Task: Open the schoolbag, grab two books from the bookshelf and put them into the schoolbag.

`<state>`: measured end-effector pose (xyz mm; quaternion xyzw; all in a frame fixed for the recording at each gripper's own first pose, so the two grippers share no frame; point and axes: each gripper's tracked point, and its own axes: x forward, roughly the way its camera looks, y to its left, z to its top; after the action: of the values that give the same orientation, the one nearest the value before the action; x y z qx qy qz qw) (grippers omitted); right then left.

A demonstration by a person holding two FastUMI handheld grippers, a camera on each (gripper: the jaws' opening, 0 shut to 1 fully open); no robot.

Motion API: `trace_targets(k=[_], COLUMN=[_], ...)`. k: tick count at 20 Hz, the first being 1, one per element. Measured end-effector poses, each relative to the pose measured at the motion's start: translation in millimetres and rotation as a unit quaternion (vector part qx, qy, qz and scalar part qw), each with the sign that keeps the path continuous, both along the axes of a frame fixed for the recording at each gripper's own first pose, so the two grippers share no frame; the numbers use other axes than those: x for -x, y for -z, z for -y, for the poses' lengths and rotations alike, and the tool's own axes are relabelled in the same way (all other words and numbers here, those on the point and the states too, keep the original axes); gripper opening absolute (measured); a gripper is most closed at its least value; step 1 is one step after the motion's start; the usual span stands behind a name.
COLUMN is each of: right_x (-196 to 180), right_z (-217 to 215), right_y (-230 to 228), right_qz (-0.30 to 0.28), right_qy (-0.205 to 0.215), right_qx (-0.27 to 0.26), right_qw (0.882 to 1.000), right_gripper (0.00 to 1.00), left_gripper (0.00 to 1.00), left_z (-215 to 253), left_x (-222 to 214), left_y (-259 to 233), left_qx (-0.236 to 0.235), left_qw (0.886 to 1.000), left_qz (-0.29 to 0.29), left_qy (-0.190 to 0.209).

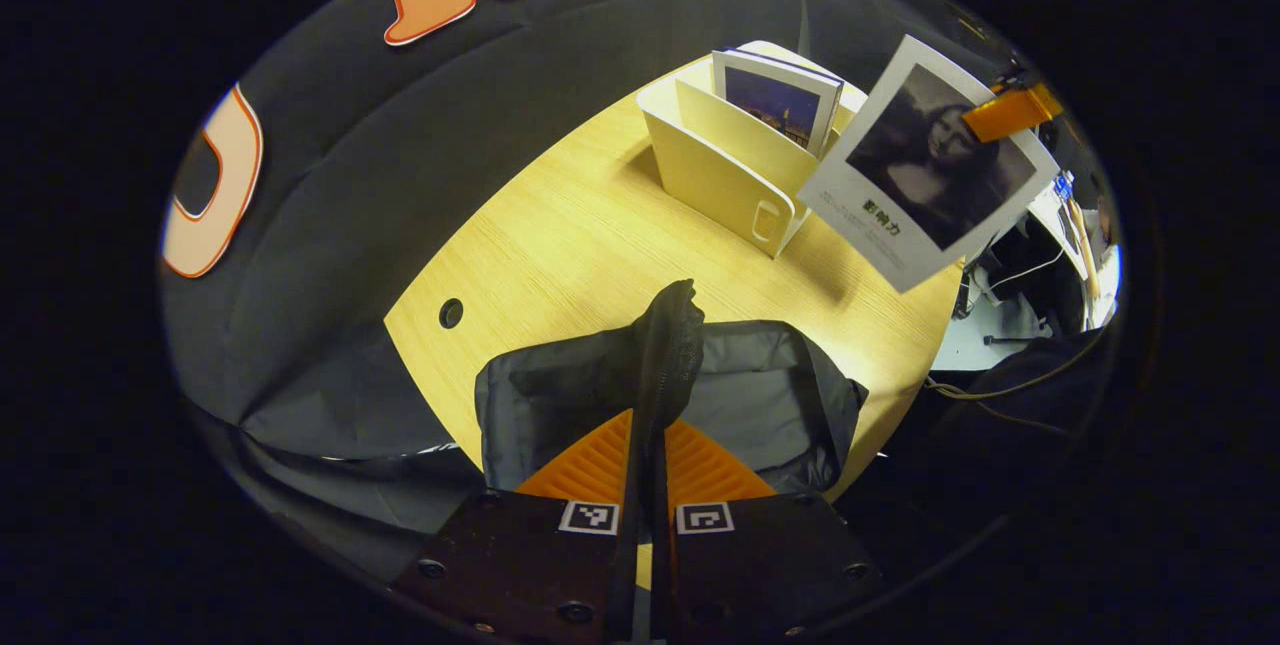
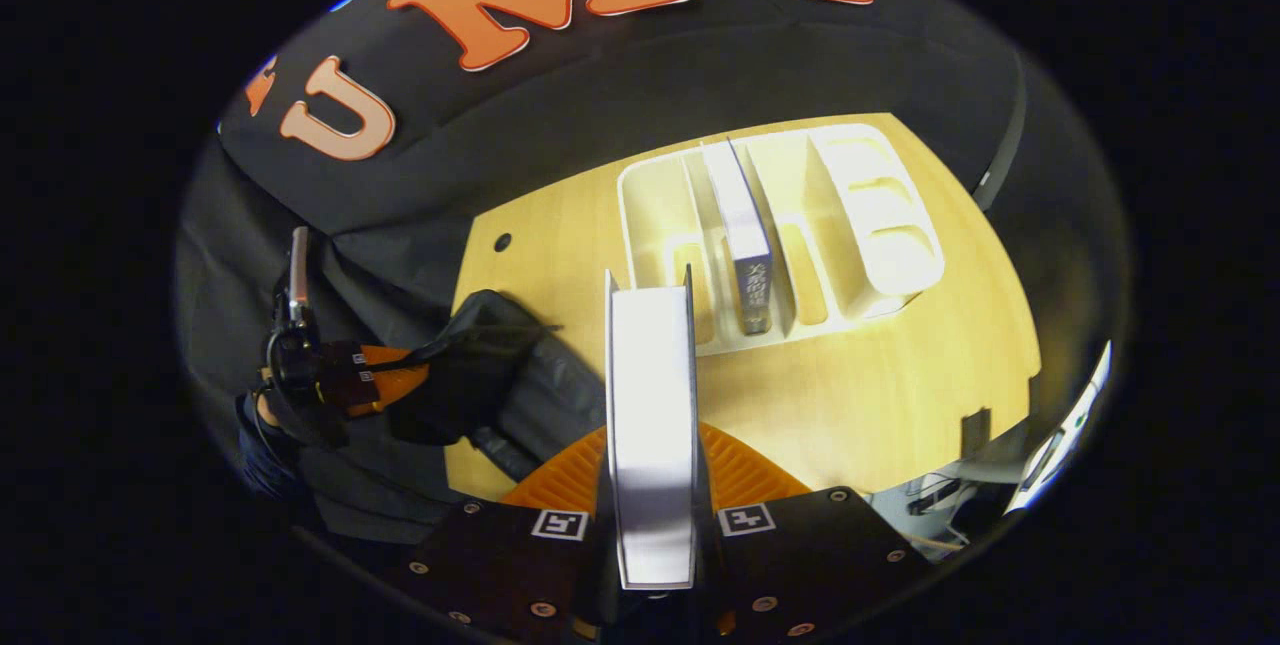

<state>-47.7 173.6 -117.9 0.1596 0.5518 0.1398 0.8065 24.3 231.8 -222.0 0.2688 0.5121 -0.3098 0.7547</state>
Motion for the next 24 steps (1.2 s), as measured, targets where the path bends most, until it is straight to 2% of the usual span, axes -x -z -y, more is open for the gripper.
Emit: trace_targets(k=[5, 13, 19, 21, 24], right_x=[19, 21, 10, 6, 2], right_z=[-52, -134, -188, -207, -232], right_y=[8, 72, 101, 110, 122], right_qz=[-0.005, -0.048, -0.06, -0.059, -0.047], right_qy=[0.001, 0.048, 0.074, 0.08, 0.077], right_qx=[-0.114, -0.251, -0.306, -0.313, -0.307], right_qw=[0.993, 0.966, 0.947, 0.945, 0.948], right_gripper=[0.32, 0.32, 0.31, 0.31, 0.31], left_gripper=[0.04, 0.03, 0.03, 0.03, 0.03], left_z=[-5, -2, 16, 24, 32], left_x=[1, 5, 9, 12, 13], left_y=[-15, -25, -31, -35, -37], left_qx=[0.014, 0.033, 0.067, 0.079, 0.086], left_qw=[1.0, 0.997, 0.994, 0.992, 0.991], left_qz=[0.012, 0.03, 0.035, 0.036, 0.043], left_qy=[-0.018, -0.057, -0.083, -0.09, -0.093])
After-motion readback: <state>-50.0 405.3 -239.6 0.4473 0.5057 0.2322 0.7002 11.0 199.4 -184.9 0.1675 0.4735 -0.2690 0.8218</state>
